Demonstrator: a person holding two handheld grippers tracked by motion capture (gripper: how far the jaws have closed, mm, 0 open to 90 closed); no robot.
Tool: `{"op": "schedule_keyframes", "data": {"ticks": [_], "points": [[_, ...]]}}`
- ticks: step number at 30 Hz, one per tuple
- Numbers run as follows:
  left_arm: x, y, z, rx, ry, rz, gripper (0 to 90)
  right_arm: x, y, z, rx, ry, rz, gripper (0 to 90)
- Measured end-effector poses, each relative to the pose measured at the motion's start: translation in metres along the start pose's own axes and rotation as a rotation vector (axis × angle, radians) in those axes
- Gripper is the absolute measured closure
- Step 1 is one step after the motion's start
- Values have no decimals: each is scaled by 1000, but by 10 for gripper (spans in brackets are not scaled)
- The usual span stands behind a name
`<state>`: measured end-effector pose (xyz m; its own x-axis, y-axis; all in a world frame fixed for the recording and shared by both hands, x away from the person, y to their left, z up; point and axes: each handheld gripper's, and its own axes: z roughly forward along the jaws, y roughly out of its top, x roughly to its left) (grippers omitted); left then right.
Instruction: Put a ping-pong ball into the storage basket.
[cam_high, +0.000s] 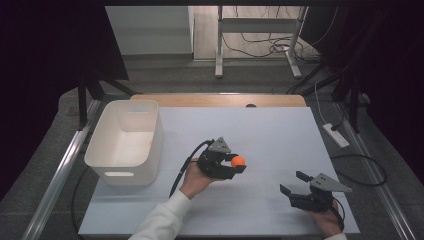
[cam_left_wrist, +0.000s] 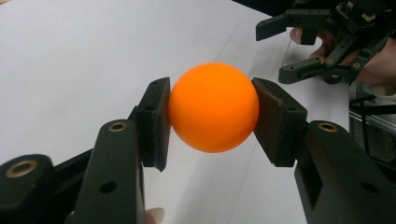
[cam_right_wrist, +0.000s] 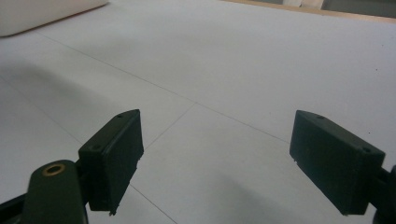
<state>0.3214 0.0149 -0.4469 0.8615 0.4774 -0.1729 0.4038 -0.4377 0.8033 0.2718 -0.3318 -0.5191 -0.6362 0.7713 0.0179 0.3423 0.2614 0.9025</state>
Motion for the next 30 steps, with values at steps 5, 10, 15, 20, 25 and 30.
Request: {"op": "schedule_keyframes", "data": {"ticks": [5, 10, 15, 20, 25, 30], "points": [[2, 0, -5, -15, 4, -6, 504, 0, 0, 0, 0, 0, 1, 173], [3, 1, -10, -22, 10, -9, 504, 0, 0, 0, 0, -1, 2, 174], [5, 2, -16, -37, 21, -15, 504, 0, 0, 0, 0, 0, 1, 173], [6, 3, -21, -48, 28, -18, 504, 0, 0, 0, -1, -1, 1, 173], [7, 4, -25, -59, 33, -19, 504, 0, 0, 0, -1, -1, 0, 173], [8, 5, -30, -71, 38, -21, 504, 0, 0, 0, -1, -1, -2, 173]]}}
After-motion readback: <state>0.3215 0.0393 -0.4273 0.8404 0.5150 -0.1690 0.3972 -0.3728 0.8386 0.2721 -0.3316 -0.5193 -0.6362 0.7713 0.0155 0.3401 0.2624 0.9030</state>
